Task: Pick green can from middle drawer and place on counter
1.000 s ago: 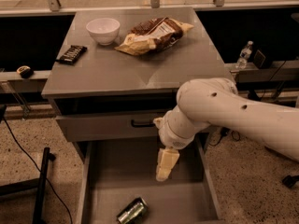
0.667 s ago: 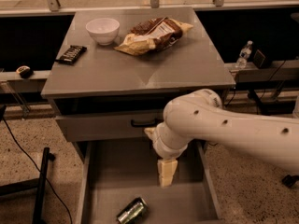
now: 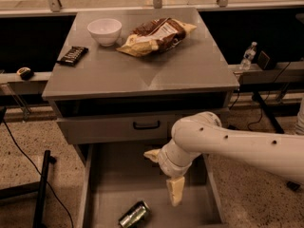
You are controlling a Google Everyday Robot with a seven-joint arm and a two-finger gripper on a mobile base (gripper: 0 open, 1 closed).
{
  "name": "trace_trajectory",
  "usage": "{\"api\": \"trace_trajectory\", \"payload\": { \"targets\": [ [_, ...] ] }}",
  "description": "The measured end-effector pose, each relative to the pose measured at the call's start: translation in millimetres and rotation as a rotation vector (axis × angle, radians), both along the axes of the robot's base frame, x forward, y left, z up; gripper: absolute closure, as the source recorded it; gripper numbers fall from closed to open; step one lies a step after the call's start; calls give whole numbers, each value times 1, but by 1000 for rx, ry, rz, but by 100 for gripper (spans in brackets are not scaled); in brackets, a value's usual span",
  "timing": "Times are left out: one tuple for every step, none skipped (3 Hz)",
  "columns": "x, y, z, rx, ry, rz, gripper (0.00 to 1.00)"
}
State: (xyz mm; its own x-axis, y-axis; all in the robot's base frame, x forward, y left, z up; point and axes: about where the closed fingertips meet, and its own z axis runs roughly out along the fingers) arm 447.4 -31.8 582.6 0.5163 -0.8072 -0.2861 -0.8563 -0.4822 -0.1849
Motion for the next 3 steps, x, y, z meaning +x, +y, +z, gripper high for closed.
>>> {"api": "trace_trajectory", "payload": {
  "targets": [
    [-5, 18, -44, 62, 18, 133, 0],
    [-23, 58, -74, 161, 96, 341, 0],
    [-42, 51, -90, 150, 135, 434, 0]
  ]
}}
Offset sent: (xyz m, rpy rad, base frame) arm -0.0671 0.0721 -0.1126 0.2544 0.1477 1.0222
